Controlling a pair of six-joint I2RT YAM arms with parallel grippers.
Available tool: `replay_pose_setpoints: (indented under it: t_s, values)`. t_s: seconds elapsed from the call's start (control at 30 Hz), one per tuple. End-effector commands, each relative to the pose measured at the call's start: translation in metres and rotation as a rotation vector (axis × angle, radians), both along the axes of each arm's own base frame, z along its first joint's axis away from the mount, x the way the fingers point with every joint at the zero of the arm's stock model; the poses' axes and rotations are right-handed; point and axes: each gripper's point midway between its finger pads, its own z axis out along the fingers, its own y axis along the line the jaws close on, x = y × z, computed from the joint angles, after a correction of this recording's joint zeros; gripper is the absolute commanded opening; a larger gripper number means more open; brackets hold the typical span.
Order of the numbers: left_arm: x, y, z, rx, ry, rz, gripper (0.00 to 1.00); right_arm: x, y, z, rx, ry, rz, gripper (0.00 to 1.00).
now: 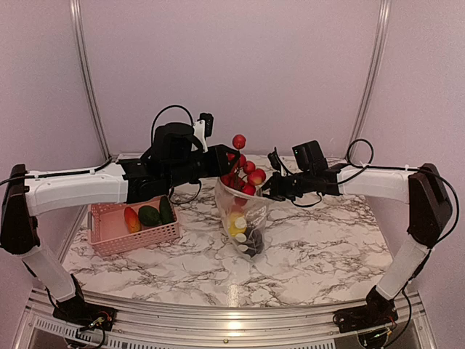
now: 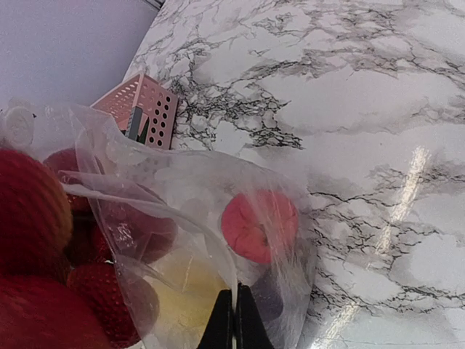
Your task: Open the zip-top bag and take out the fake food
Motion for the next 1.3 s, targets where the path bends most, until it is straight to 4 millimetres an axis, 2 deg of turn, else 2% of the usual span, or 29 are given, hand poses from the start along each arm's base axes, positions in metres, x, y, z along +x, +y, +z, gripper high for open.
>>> replay_pose_setpoints:
  t_s: [0.0,0.1,0.27,0.43,0.5,0.53,0.63,0.73,0.83,0.93,1.07,1.27]
  values:
    - [0.010,0.038,0.054,-0.177,-0.059,0.168,0.00,-0.007,-0.006,0.008,-0.020,-0.032,-0.006,0.00]
    - [0.008,0.037,0.046,-0.233,-0.030,0.155,0.00,-0.009,-0.007,0.008,-0.009,-0.030,-0.009,0.00]
    - [0.002,0.003,0.029,-0.262,0.028,0.042,0.00,-0.010,0.012,0.029,0.049,-0.067,0.036,0.00]
    - [0.009,-0.024,0.015,-0.252,0.054,0.008,0.00,-0.014,0.034,0.047,0.072,-0.102,0.095,0.00]
    - [0.014,-0.032,0.019,-0.261,0.048,0.003,0.00,-0.015,0.037,0.050,0.077,-0.105,0.101,0.00]
    - [0.023,-0.040,0.036,-0.289,0.025,0.014,0.00,-0.016,0.039,0.053,0.085,-0.108,0.100,0.00]
    - [0.030,-0.043,0.057,-0.316,0.000,0.020,0.00,-0.015,0.037,0.054,0.080,-0.116,0.091,0.00]
    - [0.034,-0.029,0.083,-0.353,-0.026,0.041,0.00,-0.012,0.031,0.056,0.069,-0.124,0.070,0.00]
    - [0.032,-0.007,0.113,-0.388,-0.059,0.054,0.00,-0.008,0.023,0.058,0.071,-0.127,0.049,0.00]
    - [0.029,0.017,0.131,-0.394,-0.080,0.077,0.00,-0.003,0.016,0.060,0.072,-0.131,0.033,0.00]
    - [0.021,0.054,0.145,-0.413,-0.091,0.122,0.00,0.005,0.006,0.063,0.077,-0.136,0.010,0.00]
    - [0.009,0.121,0.138,-0.366,-0.078,0.260,0.00,0.015,-0.008,0.076,0.094,-0.156,-0.015,0.00]
